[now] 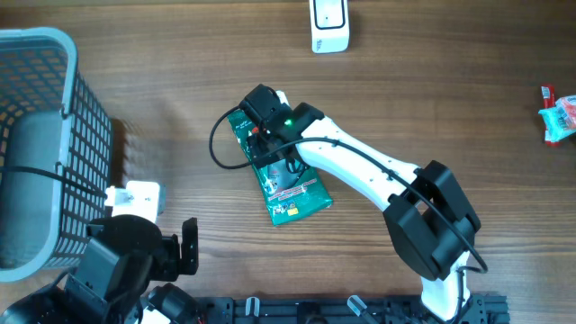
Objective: Scan the item barcode
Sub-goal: 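Reach the right gripper to the green 3M pouch and grasp it, then lift the 3M pouch and rotate it with the right gripper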
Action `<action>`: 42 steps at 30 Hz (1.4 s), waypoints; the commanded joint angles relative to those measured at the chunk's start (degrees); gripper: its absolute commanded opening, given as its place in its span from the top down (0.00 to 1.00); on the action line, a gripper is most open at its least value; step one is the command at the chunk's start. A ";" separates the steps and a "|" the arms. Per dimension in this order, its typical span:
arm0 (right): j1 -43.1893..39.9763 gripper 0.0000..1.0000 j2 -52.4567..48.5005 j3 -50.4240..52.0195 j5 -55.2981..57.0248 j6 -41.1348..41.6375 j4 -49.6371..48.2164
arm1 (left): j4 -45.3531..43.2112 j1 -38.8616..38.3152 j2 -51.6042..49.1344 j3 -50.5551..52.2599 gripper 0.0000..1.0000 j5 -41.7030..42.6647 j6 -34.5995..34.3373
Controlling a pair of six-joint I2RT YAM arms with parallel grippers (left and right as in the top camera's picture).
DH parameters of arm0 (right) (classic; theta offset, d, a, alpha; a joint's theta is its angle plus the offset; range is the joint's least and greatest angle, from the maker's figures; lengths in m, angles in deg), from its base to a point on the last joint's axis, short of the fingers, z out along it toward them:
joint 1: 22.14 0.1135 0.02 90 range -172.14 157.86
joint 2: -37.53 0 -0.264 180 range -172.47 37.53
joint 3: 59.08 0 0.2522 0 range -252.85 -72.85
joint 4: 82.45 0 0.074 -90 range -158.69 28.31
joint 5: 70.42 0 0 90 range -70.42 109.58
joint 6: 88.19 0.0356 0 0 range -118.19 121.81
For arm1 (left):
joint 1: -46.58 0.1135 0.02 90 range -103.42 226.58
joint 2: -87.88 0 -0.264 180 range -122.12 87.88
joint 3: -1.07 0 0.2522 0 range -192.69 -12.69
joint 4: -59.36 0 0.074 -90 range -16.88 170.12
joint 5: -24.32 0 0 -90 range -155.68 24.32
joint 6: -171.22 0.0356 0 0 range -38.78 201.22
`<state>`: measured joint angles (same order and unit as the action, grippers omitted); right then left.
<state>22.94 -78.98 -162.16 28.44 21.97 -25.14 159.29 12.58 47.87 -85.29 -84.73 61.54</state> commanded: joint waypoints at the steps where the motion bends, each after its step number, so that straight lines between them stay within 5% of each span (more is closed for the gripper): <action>1: 1.66 0.05 -0.31 2.36 -4.66 -3.67 -2.60 | -0.13 0.20 0.31 -0.17 0.00 -0.50 -0.52; 5: 4.26 0.10 -2.36 3.61 -3.74 -3.72 -3.54 | -0.13 0.20 0.31 -0.17 0.00 -0.50 -0.52; 20: 10.34 0.01 -10.05 3.63 9.55 -3.26 -3.15 | -0.15 0.20 0.31 -0.17 0.00 -0.50 -0.50; 22: 10.29 0.15 -10.58 3.63 9.46 -3.26 -2.60 | -0.13 0.20 0.31 -0.17 0.00 -0.52 -0.52; 26: 9.62 0.67 -10.56 3.48 4.63 -3.48 1.84 | -0.13 0.20 0.31 -0.17 0.00 -0.50 -0.50; 29: 7.85 0.95 -10.56 3.45 0.35 -3.26 3.91 | -0.15 0.20 0.31 -0.17 0.00 -0.52 -0.52; 36: -0.81 0.96 -5.38 -0.96 -20.98 -10.45 9.99 | -0.13 0.20 0.31 -0.17 0.00 -0.50 -0.52; 42: -13.90 0.95 7.19 -2.05 -60.57 -23.43 15.74 | -0.13 0.20 0.31 -0.17 0.00 -0.50 -0.52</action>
<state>14.28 -78.54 -162.38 -5.40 6.17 -11.98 159.27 12.58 47.87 -85.29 -84.73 61.56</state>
